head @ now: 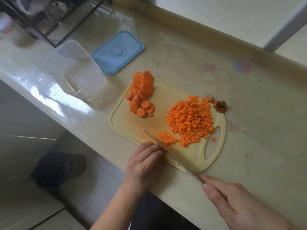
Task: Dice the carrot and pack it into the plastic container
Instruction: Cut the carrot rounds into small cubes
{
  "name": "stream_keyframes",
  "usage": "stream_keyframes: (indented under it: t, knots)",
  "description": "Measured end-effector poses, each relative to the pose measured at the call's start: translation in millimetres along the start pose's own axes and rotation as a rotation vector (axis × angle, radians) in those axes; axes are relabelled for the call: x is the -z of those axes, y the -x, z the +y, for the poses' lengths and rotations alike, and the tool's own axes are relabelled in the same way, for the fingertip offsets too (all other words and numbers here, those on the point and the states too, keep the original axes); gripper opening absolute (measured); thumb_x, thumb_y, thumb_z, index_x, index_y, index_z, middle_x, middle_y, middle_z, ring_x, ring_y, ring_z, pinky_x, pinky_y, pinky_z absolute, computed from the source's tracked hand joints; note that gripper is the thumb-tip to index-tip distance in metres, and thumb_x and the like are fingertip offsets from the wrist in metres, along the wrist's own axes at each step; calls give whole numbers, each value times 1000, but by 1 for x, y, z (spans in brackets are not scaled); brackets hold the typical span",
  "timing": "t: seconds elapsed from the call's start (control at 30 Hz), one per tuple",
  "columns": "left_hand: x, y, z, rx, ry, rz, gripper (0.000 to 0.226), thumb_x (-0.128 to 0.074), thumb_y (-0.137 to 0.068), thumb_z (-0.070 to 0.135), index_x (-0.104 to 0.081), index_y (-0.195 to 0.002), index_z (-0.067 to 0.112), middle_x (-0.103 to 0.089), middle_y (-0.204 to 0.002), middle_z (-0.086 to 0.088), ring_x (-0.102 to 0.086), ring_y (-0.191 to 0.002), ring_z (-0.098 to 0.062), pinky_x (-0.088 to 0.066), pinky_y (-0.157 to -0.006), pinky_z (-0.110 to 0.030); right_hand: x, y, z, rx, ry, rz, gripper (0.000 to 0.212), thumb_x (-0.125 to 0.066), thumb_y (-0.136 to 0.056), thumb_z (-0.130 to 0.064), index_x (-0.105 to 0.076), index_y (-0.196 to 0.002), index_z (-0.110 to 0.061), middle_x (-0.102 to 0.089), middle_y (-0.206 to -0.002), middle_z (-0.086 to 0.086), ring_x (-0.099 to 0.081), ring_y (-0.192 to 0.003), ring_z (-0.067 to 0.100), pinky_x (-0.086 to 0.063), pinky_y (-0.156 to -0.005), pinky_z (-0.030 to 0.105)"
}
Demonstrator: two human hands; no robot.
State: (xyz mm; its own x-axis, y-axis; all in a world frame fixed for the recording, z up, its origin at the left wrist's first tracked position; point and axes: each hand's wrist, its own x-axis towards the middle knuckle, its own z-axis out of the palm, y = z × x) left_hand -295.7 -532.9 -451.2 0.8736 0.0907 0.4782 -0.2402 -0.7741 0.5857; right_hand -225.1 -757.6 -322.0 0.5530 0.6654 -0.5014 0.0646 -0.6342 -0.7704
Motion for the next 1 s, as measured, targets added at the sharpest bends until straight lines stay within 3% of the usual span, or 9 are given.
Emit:
stream_keyframes:
  t: [0.13, 0.23, 0.3, 0.47, 0.6, 0.7, 0.83, 0.9, 1.0]
  knots:
    - [0, -1, -1, 10, 16, 2, 11, -81, -81, -2, -78, -91, 0, -75, -102, -7, -69, -99, -25, -57, -88, -35, -12, -12, 7, 16, 29, 55, 54, -16, -79, -83, -47, -118, -63, -42, -116, -56, -41, -118, -24, -29, -98, -1]
    - [0, -1, -1, 11, 10, -3, 5, -77, -85, 1, -77, -90, 0, -74, -100, -7, -68, -96, -26, -57, -86, -36, -10, -16, 0, 14, -22, 38, 44, -27, -88, -62, -48, -124, -52, -51, -76, -55, -53, -84, -26, -38, -76, -1]
    - [0, -1, -1, 9, -2, 6, 4, -73, -89, 3, -76, -87, 0, -73, -96, -8, -66, -93, -27, -56, -84, -34, -5, -13, -1, -1, -137, 18, 38, -33, -88, -50, -55, -118, -54, -51, -52, -30, -52, -57, -10, -36, -59, 3]
    - [-3, 1, -1, 35, -23, 3, 5, -76, -87, 3, -75, -90, 0, -71, -97, -9, -64, -97, -26, -55, -86, -33, 5, -1, -2, -79, -312, -11, 27, -35, -87, -54, -61, -81, -49, -39, -50, -3, -39, -41, 3, -31, -44, 12]
    - [-4, -2, -1, 39, -7, 12, 12, -68, -96, 11, -75, -93, 3, -71, -100, -8, -64, -100, -25, -56, -85, -35, 11, 6, -3, -82, -270, -4, 34, -36, -86, -51, -60, -110, -58, -39, -47, -5, -38, -40, 3, -33, -44, 13]
    - [8, -7, 4, 63, 47, 141, 7, -65, -92, 5, -69, -91, 10, -66, -99, -5, -64, -92, -24, -55, -76, -36, 11, 11, 5, -40, -78, 80, 39, -31, -88, -62, -51, -121, -61, -61, -56, -15, -56, -52, 4, -44, -55, 16]
    - [44, -34, 22, 126, 44, 377, 13, -60, -84, -2, -62, -89, 10, -60, -89, -9, -60, -80, -26, -51, -72, -34, 8, 17, 22, 48, 388, 174, 56, -1, -77, -85, -7, -131, -74, -72, -95, -13, -66, -82, 6, -53, -73, 30]
    - [59, -55, 29, 94, 46, 301, 7, -63, -85, 1, -68, -89, 5, -62, -88, -10, -61, -81, -27, -51, -75, -33, 6, 16, 25, 103, 557, 202, 58, 2, -83, -79, -6, -139, -64, -71, -90, -12, -66, -77, 10, -53, -64, 33]
    - [70, -84, 26, 140, 66, -146, 19, -65, -91, 22, -74, -102, 10, -67, -102, 1, -62, -97, -17, -51, -86, -29, 6, 12, 19, 98, 670, 207, 56, -15, -95, -67, -46, -136, -46, -61, -56, -8, -58, -45, 15, -45, -37, 32]
